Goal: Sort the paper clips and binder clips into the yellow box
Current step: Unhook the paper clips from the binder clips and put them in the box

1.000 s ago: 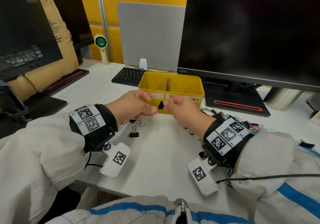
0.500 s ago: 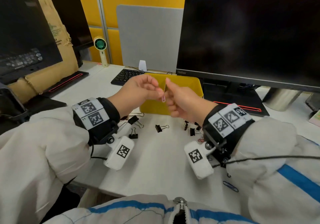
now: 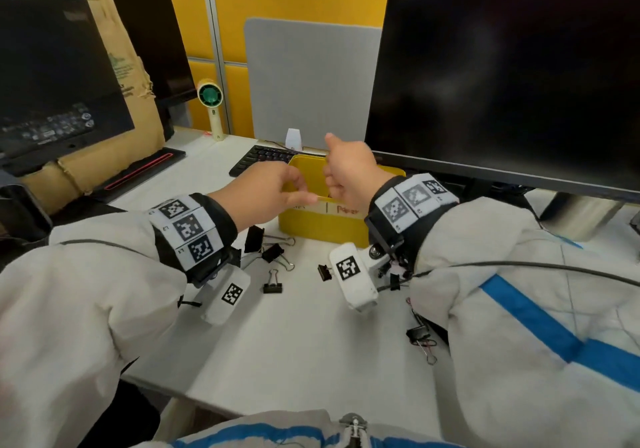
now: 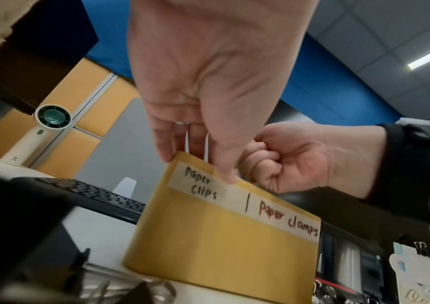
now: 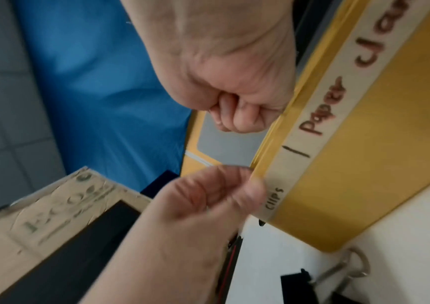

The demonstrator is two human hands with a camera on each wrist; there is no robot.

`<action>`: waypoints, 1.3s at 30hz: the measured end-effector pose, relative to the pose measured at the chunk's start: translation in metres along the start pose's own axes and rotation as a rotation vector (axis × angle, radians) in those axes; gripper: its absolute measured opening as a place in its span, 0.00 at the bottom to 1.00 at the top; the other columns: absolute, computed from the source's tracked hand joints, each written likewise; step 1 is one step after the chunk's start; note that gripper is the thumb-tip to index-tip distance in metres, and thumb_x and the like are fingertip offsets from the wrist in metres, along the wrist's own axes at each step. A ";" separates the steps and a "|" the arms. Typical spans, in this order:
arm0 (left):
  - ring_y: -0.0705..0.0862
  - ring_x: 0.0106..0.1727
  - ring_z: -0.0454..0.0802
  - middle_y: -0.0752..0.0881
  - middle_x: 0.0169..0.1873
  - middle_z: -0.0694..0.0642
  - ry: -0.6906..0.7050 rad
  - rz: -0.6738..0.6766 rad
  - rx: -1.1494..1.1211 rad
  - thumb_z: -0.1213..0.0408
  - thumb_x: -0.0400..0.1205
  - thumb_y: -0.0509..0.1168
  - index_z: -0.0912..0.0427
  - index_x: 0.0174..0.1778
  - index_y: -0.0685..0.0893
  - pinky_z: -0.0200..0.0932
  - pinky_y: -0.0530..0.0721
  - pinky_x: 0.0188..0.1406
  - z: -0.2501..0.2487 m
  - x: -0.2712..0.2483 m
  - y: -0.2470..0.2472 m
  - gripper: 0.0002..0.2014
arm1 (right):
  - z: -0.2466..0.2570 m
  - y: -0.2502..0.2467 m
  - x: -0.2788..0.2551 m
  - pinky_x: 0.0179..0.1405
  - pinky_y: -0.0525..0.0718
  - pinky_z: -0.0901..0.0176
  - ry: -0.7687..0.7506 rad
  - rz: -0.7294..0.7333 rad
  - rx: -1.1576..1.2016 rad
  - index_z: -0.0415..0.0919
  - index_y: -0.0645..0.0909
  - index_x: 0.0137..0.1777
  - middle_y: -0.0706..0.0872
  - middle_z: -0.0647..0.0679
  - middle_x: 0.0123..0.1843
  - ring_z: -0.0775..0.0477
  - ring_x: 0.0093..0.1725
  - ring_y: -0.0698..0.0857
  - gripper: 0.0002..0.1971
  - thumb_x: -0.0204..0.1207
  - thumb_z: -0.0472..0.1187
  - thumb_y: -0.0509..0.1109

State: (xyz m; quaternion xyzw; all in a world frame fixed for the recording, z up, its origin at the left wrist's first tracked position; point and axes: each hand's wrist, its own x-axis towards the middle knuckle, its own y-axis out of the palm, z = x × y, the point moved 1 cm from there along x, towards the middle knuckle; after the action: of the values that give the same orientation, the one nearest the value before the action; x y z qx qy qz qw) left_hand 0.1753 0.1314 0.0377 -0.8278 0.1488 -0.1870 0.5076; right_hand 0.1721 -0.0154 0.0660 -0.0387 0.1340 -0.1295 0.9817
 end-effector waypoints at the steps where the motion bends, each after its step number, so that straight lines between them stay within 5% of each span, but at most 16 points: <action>1: 0.84 0.51 0.47 0.86 0.46 0.43 0.010 -0.007 0.036 0.50 0.83 0.70 0.47 0.53 0.88 0.40 0.77 0.46 0.003 0.000 0.001 0.08 | 0.001 0.000 0.003 0.14 0.64 0.65 0.004 0.013 0.053 0.43 0.73 0.42 0.71 0.49 0.28 0.52 0.18 0.67 0.17 0.87 0.55 0.61; 3: 0.82 0.53 0.47 0.85 0.48 0.44 0.022 -0.056 0.047 0.61 0.84 0.71 0.50 0.58 0.91 0.36 0.75 0.53 0.006 0.001 0.003 0.09 | 0.002 0.003 0.014 0.21 0.69 0.60 -0.053 0.045 -0.010 0.42 0.75 0.43 0.72 0.48 0.30 0.52 0.22 0.70 0.17 0.86 0.55 0.62; 7: 0.79 0.48 0.44 0.84 0.45 0.45 0.046 -0.133 0.037 0.66 0.82 0.72 0.55 0.57 0.92 0.33 0.70 0.50 0.004 0.002 0.005 0.09 | -0.002 0.011 0.014 0.41 0.82 0.56 -0.098 0.181 -0.039 0.31 0.84 0.57 0.84 0.42 0.42 0.45 0.40 0.83 0.22 0.87 0.53 0.63; 11: 0.80 0.51 0.44 0.88 0.51 0.49 0.049 -0.122 0.043 0.66 0.83 0.71 0.54 0.56 0.92 0.35 0.71 0.51 0.000 0.002 0.007 0.09 | -0.004 0.000 0.004 0.55 0.75 0.58 -0.148 0.299 -0.059 0.30 0.86 0.64 0.90 0.38 0.61 0.48 0.54 0.86 0.25 0.90 0.50 0.56; 14: 0.84 0.55 0.48 0.89 0.52 0.48 0.034 -0.094 0.067 0.64 0.83 0.70 0.51 0.55 0.91 0.43 0.80 0.60 -0.007 0.002 0.010 0.08 | -0.002 -0.020 -0.007 0.71 0.75 0.46 -0.210 0.263 -0.148 0.38 0.89 0.60 0.92 0.44 0.58 0.45 0.62 0.86 0.17 0.87 0.46 0.62; 17: 0.85 0.59 0.50 0.88 0.52 0.44 0.057 -0.128 0.050 0.62 0.82 0.70 0.43 0.53 0.88 0.58 0.79 0.67 -0.022 -0.003 0.017 0.09 | -0.005 -0.054 -0.022 0.55 0.87 0.54 -0.295 0.146 -0.244 0.36 0.88 0.58 0.92 0.44 0.50 0.49 0.49 0.90 0.11 0.84 0.41 0.68; 20: 0.83 0.54 0.47 0.86 0.48 0.42 0.236 -0.187 0.014 0.60 0.81 0.71 0.45 0.50 0.87 0.53 0.83 0.59 -0.055 -0.012 0.025 0.05 | -0.022 -0.094 -0.035 0.31 0.82 0.69 -0.452 0.054 -0.391 0.35 0.89 0.49 0.90 0.45 0.40 0.54 0.35 0.85 0.08 0.81 0.39 0.71; 23: 0.84 0.46 0.41 0.87 0.43 0.43 0.370 0.015 -0.021 0.61 0.81 0.72 0.48 0.47 0.88 0.40 0.82 0.44 -0.093 -0.018 0.041 0.03 | -0.047 -0.128 -0.042 0.35 0.81 0.65 -0.470 0.016 -0.542 0.33 0.89 0.45 0.87 0.48 0.34 0.56 0.31 0.81 0.07 0.79 0.36 0.72; 26: 0.84 0.49 0.42 0.87 0.47 0.44 0.408 0.220 0.071 0.58 0.80 0.73 0.49 0.53 0.88 0.40 0.84 0.48 -0.118 -0.017 0.070 0.07 | -0.070 -0.154 -0.047 0.37 0.77 0.63 -0.379 0.023 -0.808 0.40 0.90 0.45 0.85 0.55 0.35 0.59 0.34 0.81 0.02 0.75 0.35 0.76; 29: 0.82 0.53 0.47 0.85 0.54 0.46 0.384 0.375 0.193 0.47 0.75 0.77 0.49 0.63 0.86 0.40 0.81 0.48 -0.127 -0.009 0.094 0.21 | -0.089 -0.172 -0.052 0.34 0.80 0.60 -0.199 0.061 -0.943 0.46 0.88 0.45 0.87 0.53 0.38 0.52 0.36 0.84 0.08 0.69 0.37 0.83; 32: 0.82 0.52 0.48 0.83 0.54 0.47 0.326 0.390 0.217 0.46 0.70 0.80 0.47 0.58 0.86 0.43 0.83 0.48 -0.131 -0.006 0.102 0.23 | -0.101 -0.179 -0.056 0.28 0.81 0.56 -0.111 0.051 -0.966 0.42 0.85 0.48 0.88 0.46 0.41 0.50 0.29 0.82 0.13 0.67 0.39 0.85; 34: 0.81 0.49 0.46 0.83 0.49 0.46 0.310 0.396 0.241 0.48 0.72 0.80 0.48 0.55 0.88 0.41 0.83 0.45 -0.131 -0.006 0.103 0.18 | -0.102 -0.178 -0.055 0.33 0.84 0.53 -0.121 0.013 -0.965 0.40 0.84 0.48 0.89 0.43 0.45 0.47 0.31 0.83 0.12 0.70 0.39 0.83; 39: 0.83 0.47 0.46 0.85 0.45 0.45 0.244 0.391 0.194 0.55 0.76 0.78 0.50 0.48 0.89 0.35 0.77 0.39 -0.121 -0.007 0.098 0.08 | -0.101 -0.178 -0.051 0.28 0.80 0.56 -0.131 -0.008 -0.920 0.41 0.82 0.45 0.85 0.45 0.43 0.49 0.29 0.79 0.09 0.73 0.35 0.81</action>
State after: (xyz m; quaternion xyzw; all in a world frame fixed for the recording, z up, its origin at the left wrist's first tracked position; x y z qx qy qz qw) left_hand 0.1076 -0.0032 -0.0010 -0.7019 0.3475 -0.1972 0.5897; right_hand 0.0540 -0.1772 0.0013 -0.4788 0.1151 -0.0578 0.8684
